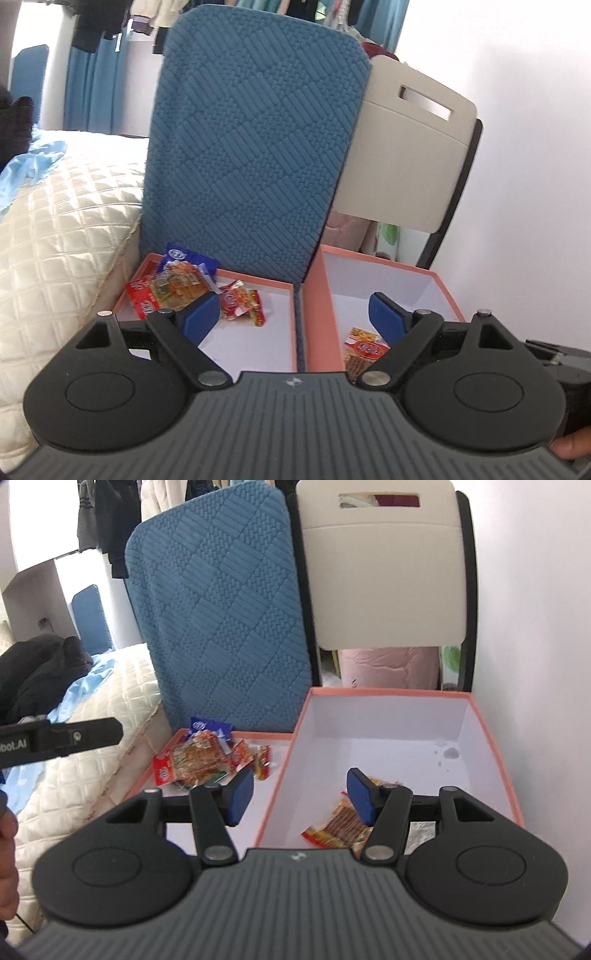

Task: Organize snacks
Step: 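Move both open tools back over the snack tray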

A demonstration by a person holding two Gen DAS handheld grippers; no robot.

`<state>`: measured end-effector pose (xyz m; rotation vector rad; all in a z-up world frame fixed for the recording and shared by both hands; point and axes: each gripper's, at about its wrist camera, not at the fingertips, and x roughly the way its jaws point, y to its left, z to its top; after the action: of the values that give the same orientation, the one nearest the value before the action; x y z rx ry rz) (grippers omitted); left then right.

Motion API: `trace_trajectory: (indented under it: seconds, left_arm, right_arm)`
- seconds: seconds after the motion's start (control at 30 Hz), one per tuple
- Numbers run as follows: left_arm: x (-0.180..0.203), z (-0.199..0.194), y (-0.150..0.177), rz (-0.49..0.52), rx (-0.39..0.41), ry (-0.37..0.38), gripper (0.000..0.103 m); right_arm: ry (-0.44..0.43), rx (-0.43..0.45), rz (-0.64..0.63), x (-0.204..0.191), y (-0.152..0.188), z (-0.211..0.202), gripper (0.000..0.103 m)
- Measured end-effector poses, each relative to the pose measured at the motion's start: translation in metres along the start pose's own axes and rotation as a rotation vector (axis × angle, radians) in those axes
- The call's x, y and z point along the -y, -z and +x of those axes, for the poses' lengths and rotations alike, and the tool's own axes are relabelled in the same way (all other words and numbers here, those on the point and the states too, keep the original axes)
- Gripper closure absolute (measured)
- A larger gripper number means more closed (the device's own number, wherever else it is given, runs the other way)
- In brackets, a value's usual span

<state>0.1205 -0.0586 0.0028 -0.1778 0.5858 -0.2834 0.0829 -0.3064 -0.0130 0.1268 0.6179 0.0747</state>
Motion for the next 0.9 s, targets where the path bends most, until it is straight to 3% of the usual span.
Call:
trace_trajectory:
  seconds: [0.5, 0.9]
  left_arm:
    - [-0.051, -0.025, 0.016, -0.06, 0.004, -0.04, 0.013]
    - [-0.082, -0.04, 0.04, -0.09, -0.042, -0.057, 0.013]
  right_arm:
    - [-0.036, -0.043, -0.019, -0.05, 0.022, 0.004, 0.044]
    - [-0.066, -0.084, -0.046, -0.086, 0.043, 0.006, 0.044]
